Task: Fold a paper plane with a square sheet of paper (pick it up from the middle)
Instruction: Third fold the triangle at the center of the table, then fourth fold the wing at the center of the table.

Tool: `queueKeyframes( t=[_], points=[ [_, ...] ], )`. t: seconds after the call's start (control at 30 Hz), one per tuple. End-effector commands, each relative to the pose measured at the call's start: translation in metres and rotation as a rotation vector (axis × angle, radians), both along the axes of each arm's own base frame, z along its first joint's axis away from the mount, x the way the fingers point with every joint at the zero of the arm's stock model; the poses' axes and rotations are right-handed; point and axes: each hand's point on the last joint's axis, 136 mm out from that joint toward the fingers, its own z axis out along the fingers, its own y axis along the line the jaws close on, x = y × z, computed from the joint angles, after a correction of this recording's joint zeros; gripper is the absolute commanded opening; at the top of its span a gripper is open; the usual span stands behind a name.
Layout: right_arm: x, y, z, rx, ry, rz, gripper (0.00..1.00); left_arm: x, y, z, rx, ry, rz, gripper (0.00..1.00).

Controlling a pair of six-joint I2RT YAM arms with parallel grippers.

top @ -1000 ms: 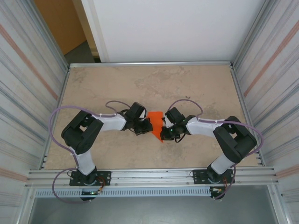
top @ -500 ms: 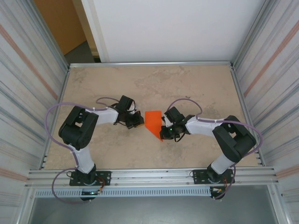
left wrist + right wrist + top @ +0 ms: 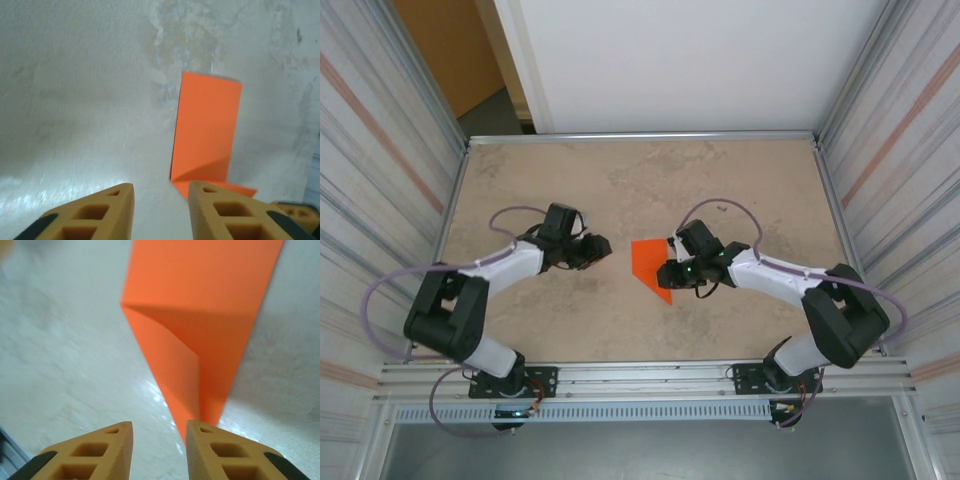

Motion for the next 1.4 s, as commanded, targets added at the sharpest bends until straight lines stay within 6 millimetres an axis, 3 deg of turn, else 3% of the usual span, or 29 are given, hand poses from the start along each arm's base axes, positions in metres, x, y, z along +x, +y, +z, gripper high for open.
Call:
queueKeyframes(
  t=[0.0,0.13,0.27,0.33,0.37,0.6,0.83,0.97,1.2,1.37],
  points=[
    [0.019,-0.002,0.022,0.034,-0.042,-0.162,0.36,-0.015,0.007,0.001,-0.04,-0.002,0.054,0.45],
    [0.02,0.0,0.021,0.048,-0.018,-0.227,0.43,-0.03,0.012,0.002,-0.083,-0.029,0.07,0.58],
    [0.02,0.01,0.025,0.081,-0.009,-0.249,0.46,-0.04,0.016,0.0,-0.105,-0.041,0.083,0.88],
    [0.02,0.018,0.026,0.1,-0.01,-0.239,0.46,-0.041,0.013,0.004,-0.124,-0.063,0.065,0.98],
    [0.02,0.021,0.026,0.1,-0.008,-0.234,0.46,-0.04,0.012,0.005,-0.129,-0.069,0.06,0.99],
    [0.024,0.029,0.0,0.089,0.048,-0.242,0.43,-0.031,-0.002,0.016,-0.182,-0.111,0.001,0.99],
    [0.033,0.015,-0.022,0.064,0.098,-0.296,0.42,-0.032,-0.015,0.011,-0.231,-0.077,-0.022,0.98],
    [0.032,0.013,-0.036,0.071,0.151,-0.293,0.4,-0.037,-0.028,0.005,-0.218,-0.014,-0.057,0.87],
    [0.032,0.005,-0.039,0.065,0.161,-0.289,0.37,-0.039,-0.052,-0.003,-0.242,0.052,-0.085,0.73],
    [0.03,0.002,-0.046,0.056,0.17,-0.293,0.37,-0.037,-0.067,-0.011,-0.25,0.092,-0.12,0.56]
  ],
)
